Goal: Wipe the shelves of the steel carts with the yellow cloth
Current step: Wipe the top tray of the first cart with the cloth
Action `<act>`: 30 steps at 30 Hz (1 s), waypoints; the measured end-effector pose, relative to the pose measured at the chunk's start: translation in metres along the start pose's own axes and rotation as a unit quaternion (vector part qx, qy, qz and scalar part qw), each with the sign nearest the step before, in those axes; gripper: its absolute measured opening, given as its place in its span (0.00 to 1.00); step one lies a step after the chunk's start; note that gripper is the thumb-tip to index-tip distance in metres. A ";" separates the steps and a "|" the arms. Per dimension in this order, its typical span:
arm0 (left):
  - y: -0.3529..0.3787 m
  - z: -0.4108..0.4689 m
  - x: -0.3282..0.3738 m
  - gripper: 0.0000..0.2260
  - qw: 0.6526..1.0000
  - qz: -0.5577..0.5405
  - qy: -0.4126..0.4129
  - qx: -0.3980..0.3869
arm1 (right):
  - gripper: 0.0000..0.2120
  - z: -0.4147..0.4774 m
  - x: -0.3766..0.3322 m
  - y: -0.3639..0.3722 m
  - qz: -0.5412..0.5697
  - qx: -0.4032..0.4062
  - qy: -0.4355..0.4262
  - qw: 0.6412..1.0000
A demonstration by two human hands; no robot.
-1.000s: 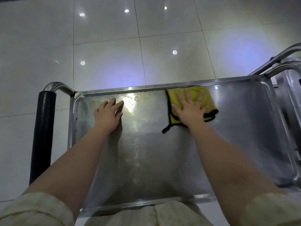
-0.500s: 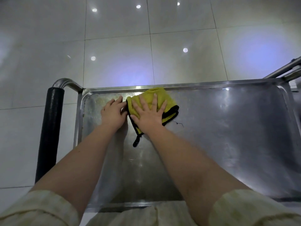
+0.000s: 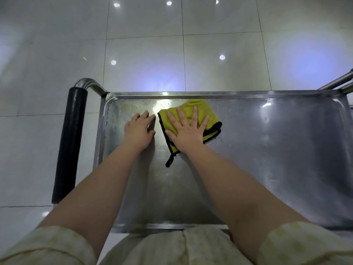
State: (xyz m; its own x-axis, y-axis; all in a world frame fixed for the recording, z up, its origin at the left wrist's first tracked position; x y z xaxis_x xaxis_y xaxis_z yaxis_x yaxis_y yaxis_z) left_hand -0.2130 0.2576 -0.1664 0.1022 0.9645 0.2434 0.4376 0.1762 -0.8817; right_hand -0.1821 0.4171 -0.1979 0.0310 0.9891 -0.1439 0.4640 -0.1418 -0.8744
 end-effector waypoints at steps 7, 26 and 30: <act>0.016 -0.026 0.007 0.25 0.998 0.038 0.044 -0.027 | 0.31 -0.080 -0.003 0.040 0.021 0.017 0.025 0.999; 0.034 -0.053 0.024 0.25 0.994 0.062 0.085 0.004 | 0.29 -0.227 0.000 0.122 0.043 -0.046 0.108 0.992; 0.028 -0.038 0.012 0.24 0.993 0.078 0.082 0.005 | 0.29 -0.154 0.020 0.079 0.068 -0.030 0.129 0.989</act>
State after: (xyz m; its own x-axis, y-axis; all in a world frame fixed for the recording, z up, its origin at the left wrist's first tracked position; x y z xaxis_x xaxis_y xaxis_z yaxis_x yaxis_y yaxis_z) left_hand -0.1659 0.2668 -0.1725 0.3136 0.9351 0.1648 0.3951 0.0293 -0.9182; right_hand -0.0088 0.4321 -0.1989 0.3183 0.9394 -0.1276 0.4910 -0.2785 -0.8254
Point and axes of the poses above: each hand's wrist, its own z-axis towards the middle knuckle, its own y-axis out of the palm, x = y × z, the point moved 10 cm from there along z, towards the middle knuckle, and after that the axes turned 3 degrees about -x, right-handed, at the moved point
